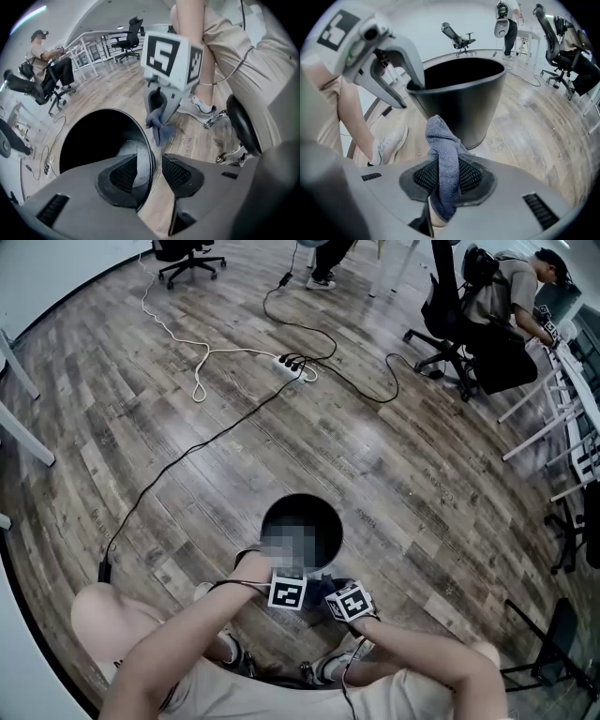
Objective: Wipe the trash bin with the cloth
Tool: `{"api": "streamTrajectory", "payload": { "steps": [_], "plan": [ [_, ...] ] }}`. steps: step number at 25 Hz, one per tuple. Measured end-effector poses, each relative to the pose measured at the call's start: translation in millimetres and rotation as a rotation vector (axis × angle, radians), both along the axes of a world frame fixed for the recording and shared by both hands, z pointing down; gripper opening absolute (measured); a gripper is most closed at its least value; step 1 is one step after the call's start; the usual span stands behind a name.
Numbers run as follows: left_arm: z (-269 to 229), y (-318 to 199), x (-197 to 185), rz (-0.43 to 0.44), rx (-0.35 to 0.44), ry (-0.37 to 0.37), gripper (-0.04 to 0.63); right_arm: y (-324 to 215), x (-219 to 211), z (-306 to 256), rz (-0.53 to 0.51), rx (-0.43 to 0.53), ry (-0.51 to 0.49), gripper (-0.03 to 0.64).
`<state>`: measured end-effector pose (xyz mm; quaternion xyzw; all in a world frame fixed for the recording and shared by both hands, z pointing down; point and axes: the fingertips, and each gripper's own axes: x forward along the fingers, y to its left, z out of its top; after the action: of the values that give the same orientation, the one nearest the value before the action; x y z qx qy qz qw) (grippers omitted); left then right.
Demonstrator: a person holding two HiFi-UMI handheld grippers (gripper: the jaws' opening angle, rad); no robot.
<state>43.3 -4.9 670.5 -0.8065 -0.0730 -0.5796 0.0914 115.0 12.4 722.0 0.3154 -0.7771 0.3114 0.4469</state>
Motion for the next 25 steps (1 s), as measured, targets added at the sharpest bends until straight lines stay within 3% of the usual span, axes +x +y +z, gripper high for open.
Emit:
{"api": "streamTrajectory", "payload": {
  "steps": [5, 9, 11, 16, 25],
  "plan": [
    [2.3, -15.1, -15.4, 0.007, 0.063, -0.031, 0.160, -8.3, -0.7, -71.4, 0.077, 0.031, -0.091, 0.084],
    [13.2, -10.8, -20.2, 0.021, 0.068, -0.050, 0.140, -13.2, -7.3, -93.7, 0.101, 0.042, -0.123, 0.084],
    [18.2, -8.1, -20.3, 0.039, 0.077, -0.061, 0.083, -14.9, -12.5, -92.5, 0.100, 0.034, -0.123, 0.084],
    [19.5, -4.5, -18.5, 0.031, 0.063, -0.071, 0.074, -12.1, -22.8, -69.7, 0.043, -0.010, -0.076, 0.084],
    [15.4, 5.3, -1.6, 0.018, 0.025, -0.040, 0.039, -28.6, -19.0, -21.8, 0.010, 0.018, -0.010, 0.084]
  ]
}}
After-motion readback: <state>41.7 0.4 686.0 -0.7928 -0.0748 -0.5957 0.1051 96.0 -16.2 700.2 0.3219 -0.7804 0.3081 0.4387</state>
